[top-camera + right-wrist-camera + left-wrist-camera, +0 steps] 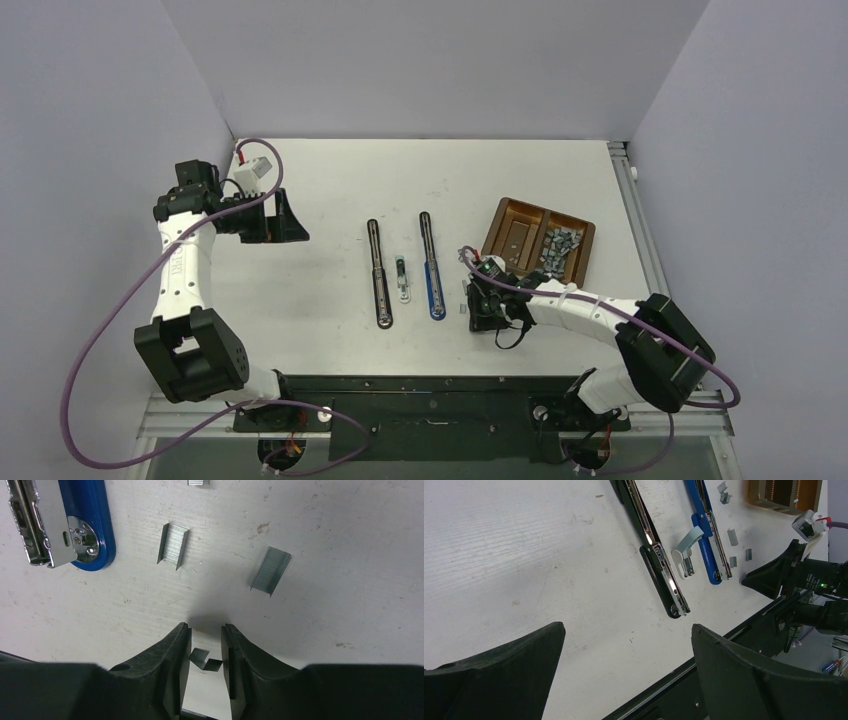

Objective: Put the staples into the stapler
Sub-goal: Place the staple at the center of the board.

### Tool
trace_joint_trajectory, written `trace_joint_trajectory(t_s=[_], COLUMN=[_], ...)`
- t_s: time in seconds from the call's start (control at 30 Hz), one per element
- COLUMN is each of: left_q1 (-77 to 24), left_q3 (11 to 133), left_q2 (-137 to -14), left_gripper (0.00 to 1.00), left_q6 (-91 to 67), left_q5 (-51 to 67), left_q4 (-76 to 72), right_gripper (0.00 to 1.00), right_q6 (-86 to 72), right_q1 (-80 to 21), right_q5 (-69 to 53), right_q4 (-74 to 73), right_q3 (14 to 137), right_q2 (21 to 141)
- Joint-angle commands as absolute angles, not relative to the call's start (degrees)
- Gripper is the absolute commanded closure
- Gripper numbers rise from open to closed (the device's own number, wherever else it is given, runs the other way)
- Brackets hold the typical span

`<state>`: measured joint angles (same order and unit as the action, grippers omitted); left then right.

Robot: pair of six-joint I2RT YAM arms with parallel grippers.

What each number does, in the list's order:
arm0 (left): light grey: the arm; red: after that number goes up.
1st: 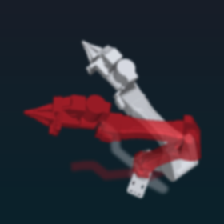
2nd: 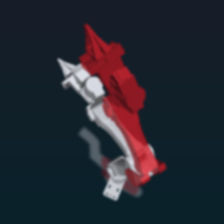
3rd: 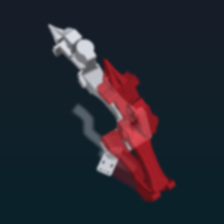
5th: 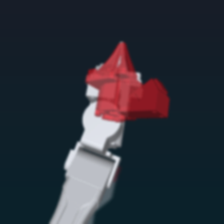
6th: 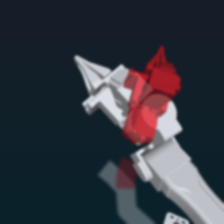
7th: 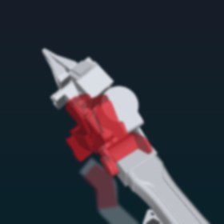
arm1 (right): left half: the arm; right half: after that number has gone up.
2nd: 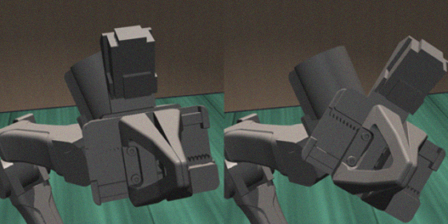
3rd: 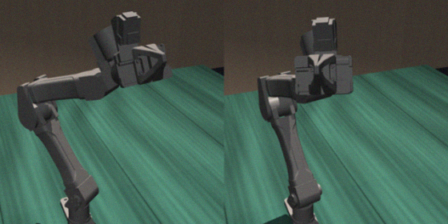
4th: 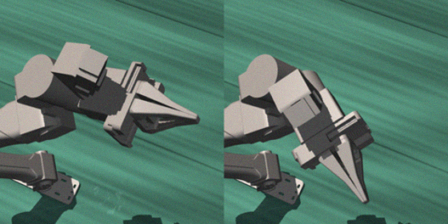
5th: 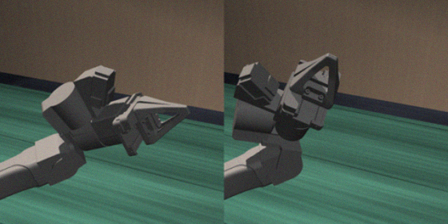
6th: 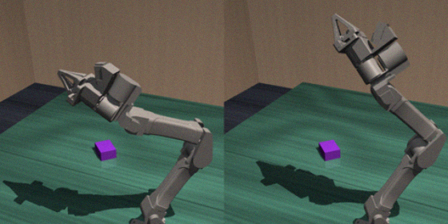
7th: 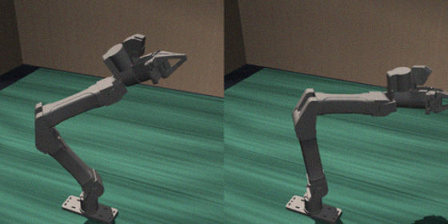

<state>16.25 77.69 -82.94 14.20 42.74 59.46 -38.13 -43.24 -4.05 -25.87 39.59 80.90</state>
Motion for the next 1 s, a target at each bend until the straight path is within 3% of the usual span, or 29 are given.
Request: trace_joint_trajectory(t_s=[0.0, 0.17, 0.4, 0.77, 0.97], left_q1=[16.81, 16.83, 16.79, 16.80, 17.39], left_q3=[79.53, 79.98, 80.13, 81.46, 83.14], left_q2=[-81.30, -81.27, -81.20, -81.17, -79.89], left_gripper=[0.04, 0.04, 0.04, 0.04, 0.04], left_q6=[14.77, 14.59, 14.59, 14.28, 14.42], left_q5=[44.25, 44.31, 44.08, 43.71, 41.03], left_q4=[59.48, 59.59, 59.74, 60.32, 60.13], right_gripper=[0.67, 0.60, 0.60, 0.64, 0.58], right_q6=[-36.54, -36.49, -36.80, -37.97, -39.18], right_q1=[-43.70, -43.68, -43.70, -43.77, -43.72], right_q5=[-3.18, -1.55, 1.91, 4.05, 9.00], right_q4=[-28.31, -29.78, -32.44, -39.13, -36.34], right_q3=[38.82, 39.72, 41.32, 45.61, 44.15], right_q2=[83.05, 83.23, 81.20, 67.11, 67.89])
